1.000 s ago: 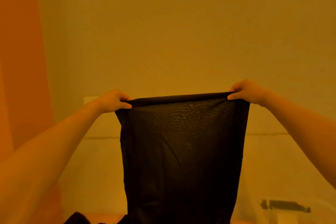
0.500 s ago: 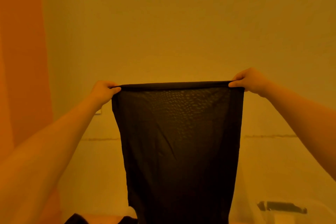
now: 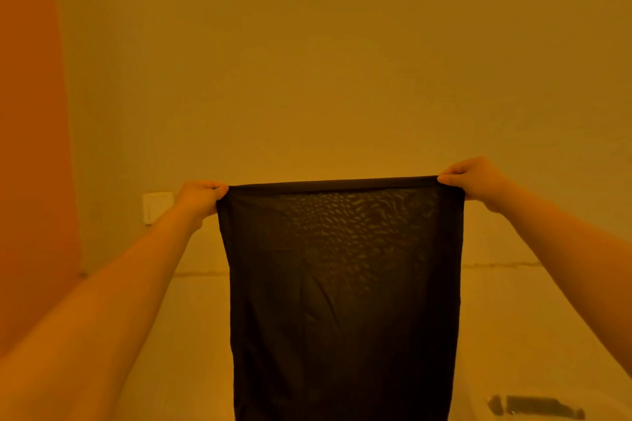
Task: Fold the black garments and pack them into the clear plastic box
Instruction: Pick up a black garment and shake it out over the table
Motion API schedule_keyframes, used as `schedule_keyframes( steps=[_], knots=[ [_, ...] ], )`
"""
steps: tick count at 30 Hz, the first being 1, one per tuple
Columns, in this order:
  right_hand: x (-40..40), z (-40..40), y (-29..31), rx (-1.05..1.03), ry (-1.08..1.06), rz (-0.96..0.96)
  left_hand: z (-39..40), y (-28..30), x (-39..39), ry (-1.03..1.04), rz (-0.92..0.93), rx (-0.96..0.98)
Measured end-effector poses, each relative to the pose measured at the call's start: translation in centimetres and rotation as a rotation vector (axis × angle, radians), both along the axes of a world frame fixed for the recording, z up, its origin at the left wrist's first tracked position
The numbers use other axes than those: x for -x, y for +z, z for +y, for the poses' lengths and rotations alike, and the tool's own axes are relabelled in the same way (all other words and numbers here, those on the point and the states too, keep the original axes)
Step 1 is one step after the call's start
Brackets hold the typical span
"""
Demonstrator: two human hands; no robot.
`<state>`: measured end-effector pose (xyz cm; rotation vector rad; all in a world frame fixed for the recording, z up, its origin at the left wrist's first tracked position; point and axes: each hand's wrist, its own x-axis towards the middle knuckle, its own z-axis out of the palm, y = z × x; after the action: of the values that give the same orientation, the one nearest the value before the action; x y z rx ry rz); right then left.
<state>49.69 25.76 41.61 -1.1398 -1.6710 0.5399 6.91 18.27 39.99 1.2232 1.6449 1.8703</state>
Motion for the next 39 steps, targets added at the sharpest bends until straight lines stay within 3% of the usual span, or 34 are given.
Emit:
schedule_keyframes(
  steps=[5,11,19,24,31,35,39],
  knots=[
    [0.7,2.5,0.1,-0.082,-0.088,0.0,2.9,0.3,-0.2,0.054,-0.027,-0.063],
    [1.2,2.0,2.2,-0.322,-0.17,0.185,2.9,4.7,-1.3,0.118,-0.045,-0.307],
    [-0.7,-4.4,0.4,-0.276,-0.013,0.25,-6.1,2.3,-0.8,-0.098,-0.02,-0.378],
    [-1.8,-11.5,-5.8,-0.099,0.16,0.123,-14.5,-5.7,-0.8,-0.234,-0.021,-0.218],
    [-4.6,-20.6,-19.7,0.166,0.242,-0.354,-25.0,-24.6,-0.6,-0.177,0.074,0.235],
    [-5.9,-24.3,-27.0,0.321,0.27,-0.624,-30.2,-31.7,-1.4,-0.227,0.179,0.422],
    [-6.3,-27.6,-30.3,0.484,0.338,-0.57,-33.3,-36.0,-0.6,-0.28,0.308,0.609]
  ],
)
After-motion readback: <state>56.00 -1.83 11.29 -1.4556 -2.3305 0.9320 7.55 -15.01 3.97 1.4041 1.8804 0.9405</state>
